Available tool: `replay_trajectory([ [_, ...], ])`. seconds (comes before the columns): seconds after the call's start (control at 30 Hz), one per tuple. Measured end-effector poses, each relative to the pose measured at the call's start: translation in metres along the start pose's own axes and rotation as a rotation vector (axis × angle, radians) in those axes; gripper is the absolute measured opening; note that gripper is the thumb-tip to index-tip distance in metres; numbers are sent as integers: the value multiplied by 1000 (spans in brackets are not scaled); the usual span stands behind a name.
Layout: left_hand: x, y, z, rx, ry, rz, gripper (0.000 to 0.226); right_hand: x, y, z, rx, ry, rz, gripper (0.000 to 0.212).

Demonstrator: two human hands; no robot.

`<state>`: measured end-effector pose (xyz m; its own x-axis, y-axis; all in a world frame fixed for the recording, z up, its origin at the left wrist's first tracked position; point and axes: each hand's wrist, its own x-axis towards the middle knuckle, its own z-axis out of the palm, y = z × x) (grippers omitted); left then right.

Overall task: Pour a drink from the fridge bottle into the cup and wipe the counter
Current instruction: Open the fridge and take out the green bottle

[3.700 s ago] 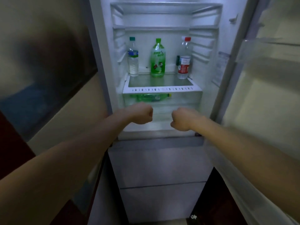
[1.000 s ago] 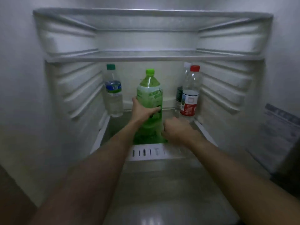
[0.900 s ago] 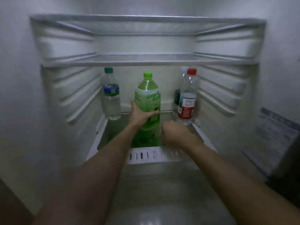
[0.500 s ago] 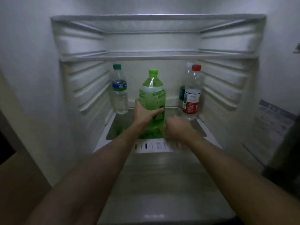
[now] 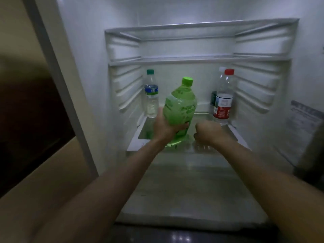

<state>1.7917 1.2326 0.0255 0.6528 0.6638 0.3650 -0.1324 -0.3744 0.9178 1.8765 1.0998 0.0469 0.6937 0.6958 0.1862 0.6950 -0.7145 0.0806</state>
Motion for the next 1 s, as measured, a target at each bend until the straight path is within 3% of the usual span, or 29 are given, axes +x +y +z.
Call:
replay_trajectory([
  [0.13, -19, 11, -14, 99, -29, 35, 88, -21, -2, -7, 2, -8, 29, 16],
  [0.5, -111, 32, -70, 39, -88, -9, 73, -120, -37, -28, -9, -28, 136, 23],
  [0.73, -180, 30, -86, 41, -127, -127, 84, -198, -61, -34, 25, -81, 134, 16],
  [1.0, -251, 62, -93, 58, -136, -85, 81, -271, -71, -54, 25, -47, 119, 21],
])
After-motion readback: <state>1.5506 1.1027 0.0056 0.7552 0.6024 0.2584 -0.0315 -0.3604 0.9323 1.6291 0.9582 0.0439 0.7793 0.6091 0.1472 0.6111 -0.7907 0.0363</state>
